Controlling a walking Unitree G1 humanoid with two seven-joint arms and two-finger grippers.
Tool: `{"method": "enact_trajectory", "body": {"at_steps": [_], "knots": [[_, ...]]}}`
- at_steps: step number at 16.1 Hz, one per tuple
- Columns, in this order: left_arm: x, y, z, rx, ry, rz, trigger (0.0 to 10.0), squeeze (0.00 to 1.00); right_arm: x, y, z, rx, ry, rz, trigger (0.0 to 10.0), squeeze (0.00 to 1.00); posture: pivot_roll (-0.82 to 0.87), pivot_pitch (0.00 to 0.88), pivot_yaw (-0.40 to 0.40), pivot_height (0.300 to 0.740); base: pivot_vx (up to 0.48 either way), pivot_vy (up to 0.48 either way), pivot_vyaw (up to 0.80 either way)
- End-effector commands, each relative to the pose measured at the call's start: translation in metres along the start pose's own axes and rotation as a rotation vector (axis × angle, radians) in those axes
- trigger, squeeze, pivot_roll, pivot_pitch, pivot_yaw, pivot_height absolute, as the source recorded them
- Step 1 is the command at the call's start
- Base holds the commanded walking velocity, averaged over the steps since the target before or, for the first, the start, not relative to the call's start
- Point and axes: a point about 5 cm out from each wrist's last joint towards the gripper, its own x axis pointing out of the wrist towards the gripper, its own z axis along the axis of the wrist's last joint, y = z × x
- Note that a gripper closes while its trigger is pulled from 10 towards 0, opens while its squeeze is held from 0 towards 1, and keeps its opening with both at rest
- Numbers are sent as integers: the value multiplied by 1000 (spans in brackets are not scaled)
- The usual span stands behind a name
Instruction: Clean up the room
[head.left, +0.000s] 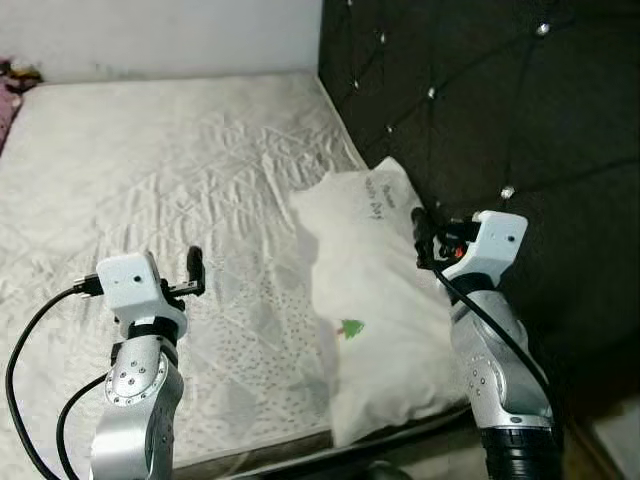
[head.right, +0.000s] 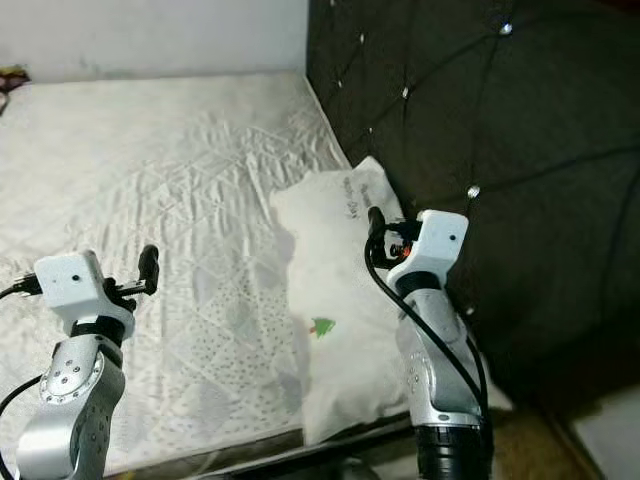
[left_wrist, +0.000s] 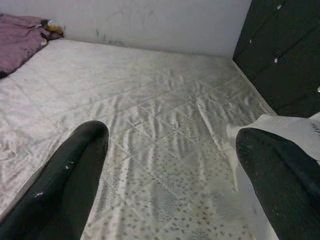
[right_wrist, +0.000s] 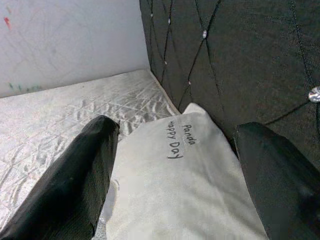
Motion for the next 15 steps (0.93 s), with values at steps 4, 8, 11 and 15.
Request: {"method": "enact_trajectory", "body": {"at_steps": [4,8,11,15], "knots": [[-2,-5,-1,5,-5,-20,10000,0,0,-6,1,-9,-4,-18,10000,0,27,122,-2,740,0,203,0],[-2,-6,0,2,-11,-29,10000,0,1,-5,2,-13,-7,-16,10000,0,27,123,-3,740,0,0,0],[-2,-6,0,7,-11,-28,10000,0,2,-3,2,-36,-11,-4,10000,0,27,124,-2,740,0,0,0],[-2,-7,0,6,-12,-30,10000,0,2,3,3,-48,-15,33,10000,0,27,124,-2,740,0,0,573]]}}
